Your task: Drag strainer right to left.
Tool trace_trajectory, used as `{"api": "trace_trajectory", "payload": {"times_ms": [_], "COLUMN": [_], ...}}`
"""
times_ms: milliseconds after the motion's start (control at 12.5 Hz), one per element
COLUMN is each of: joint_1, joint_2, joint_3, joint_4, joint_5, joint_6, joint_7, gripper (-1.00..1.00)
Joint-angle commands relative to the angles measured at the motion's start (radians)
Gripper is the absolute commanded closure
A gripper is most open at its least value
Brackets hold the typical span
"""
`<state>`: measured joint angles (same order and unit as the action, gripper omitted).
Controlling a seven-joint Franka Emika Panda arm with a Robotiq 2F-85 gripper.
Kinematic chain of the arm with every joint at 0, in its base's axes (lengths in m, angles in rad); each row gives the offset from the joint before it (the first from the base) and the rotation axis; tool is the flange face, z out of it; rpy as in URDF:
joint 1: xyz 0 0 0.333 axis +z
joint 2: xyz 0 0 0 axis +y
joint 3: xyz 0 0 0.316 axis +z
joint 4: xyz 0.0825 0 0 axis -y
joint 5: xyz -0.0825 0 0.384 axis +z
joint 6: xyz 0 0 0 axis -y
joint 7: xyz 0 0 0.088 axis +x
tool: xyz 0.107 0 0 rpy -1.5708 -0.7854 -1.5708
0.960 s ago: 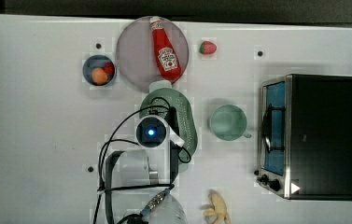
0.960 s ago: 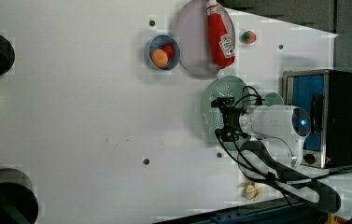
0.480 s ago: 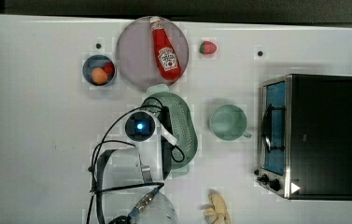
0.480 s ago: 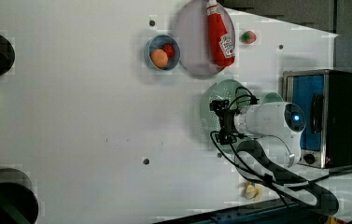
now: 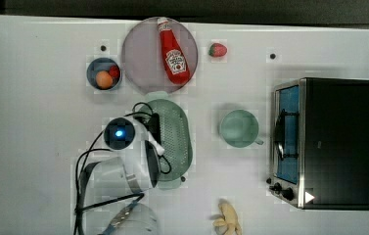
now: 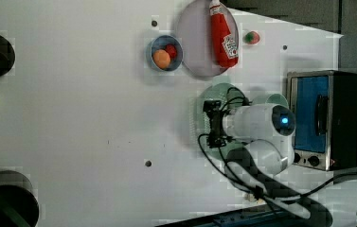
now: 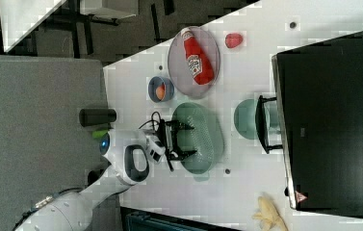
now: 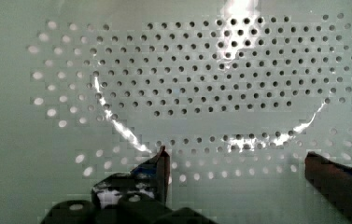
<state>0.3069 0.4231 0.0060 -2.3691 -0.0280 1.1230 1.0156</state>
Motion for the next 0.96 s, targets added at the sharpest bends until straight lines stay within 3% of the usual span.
{"api": "trace_trajectory", "payload": {"times_ms": [80,960], "joint_1": [0.043,0.144], "joint_2": [-0.027,0.021], "joint_3": [0.039,0.091], "joint_4": [0.034,0.153], "joint_5": [0.023,0.093], "joint_6": [-0.045,-0.096], "joint_7": [0.144,0.235], "gripper": [-1.0,-1.0]}}
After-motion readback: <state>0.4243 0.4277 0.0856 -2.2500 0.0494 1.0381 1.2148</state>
